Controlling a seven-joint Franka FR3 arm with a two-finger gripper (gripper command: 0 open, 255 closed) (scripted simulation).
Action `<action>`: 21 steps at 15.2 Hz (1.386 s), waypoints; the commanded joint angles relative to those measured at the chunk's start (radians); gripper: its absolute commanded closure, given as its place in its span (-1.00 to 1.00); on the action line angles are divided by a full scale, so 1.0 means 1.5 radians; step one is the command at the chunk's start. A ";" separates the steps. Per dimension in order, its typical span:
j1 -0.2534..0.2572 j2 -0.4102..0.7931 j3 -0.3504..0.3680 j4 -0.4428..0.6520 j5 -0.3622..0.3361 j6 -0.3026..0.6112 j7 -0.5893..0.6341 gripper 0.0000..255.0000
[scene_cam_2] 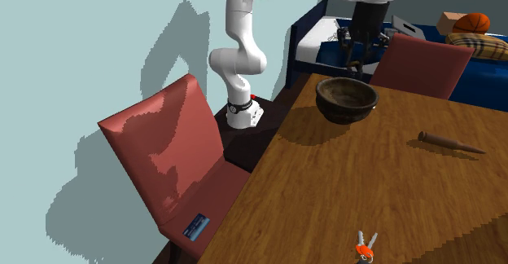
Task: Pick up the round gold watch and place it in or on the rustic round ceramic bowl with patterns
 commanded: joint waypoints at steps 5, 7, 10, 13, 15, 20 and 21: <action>0.007 -0.017 0.001 -0.066 0.012 0.052 -0.011 1.00; 0.009 -0.020 0.003 -0.086 0.015 0.069 -0.013 1.00; 0.011 -0.023 0.006 -0.108 0.019 0.089 -0.015 1.00; 0.011 -0.022 0.006 -0.108 0.019 0.089 -0.015 1.00; 0.011 -0.022 0.006 -0.108 0.019 0.089 -0.015 1.00; 0.011 -0.022 0.006 -0.108 0.019 0.089 -0.015 -1.00; 0.011 -0.022 0.006 -0.108 0.019 0.089 -0.015 -1.00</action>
